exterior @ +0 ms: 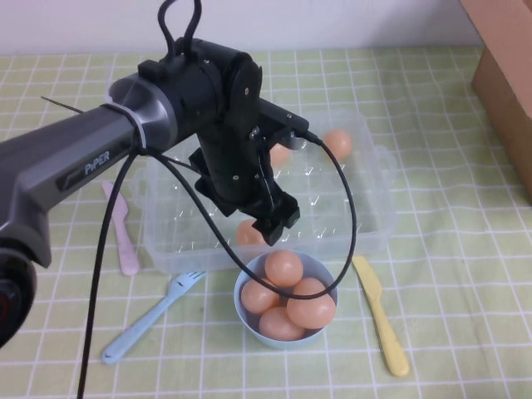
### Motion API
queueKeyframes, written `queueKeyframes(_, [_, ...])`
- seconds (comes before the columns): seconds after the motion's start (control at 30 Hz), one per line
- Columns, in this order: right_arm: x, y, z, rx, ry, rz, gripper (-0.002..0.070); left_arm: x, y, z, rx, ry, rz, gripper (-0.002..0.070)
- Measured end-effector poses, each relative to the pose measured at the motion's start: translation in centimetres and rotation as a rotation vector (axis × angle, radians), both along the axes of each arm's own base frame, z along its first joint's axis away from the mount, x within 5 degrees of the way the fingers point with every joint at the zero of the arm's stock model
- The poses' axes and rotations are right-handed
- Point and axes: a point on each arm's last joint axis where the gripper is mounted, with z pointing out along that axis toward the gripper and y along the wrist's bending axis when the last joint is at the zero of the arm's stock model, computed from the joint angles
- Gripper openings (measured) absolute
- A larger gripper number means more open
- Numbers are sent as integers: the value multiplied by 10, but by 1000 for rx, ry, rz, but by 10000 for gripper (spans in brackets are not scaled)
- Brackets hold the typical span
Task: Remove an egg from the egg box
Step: Pick up the egg from the plastic box
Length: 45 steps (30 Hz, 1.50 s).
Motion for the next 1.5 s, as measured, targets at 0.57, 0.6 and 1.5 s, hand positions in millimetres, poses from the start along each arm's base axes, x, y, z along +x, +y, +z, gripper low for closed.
queueKeyframes(0.57, [0,0,0,0,0,0,-17,13,-9,-26,-32,-17,133,576])
queueKeyframes(0.6, [0,0,0,0,0,0,-17,13,-9,-27,-32,-15,135,576])
queueKeyframes(1.5, [0,0,0,0,0,0,-17,17,-12,-34,39,66,137,389])
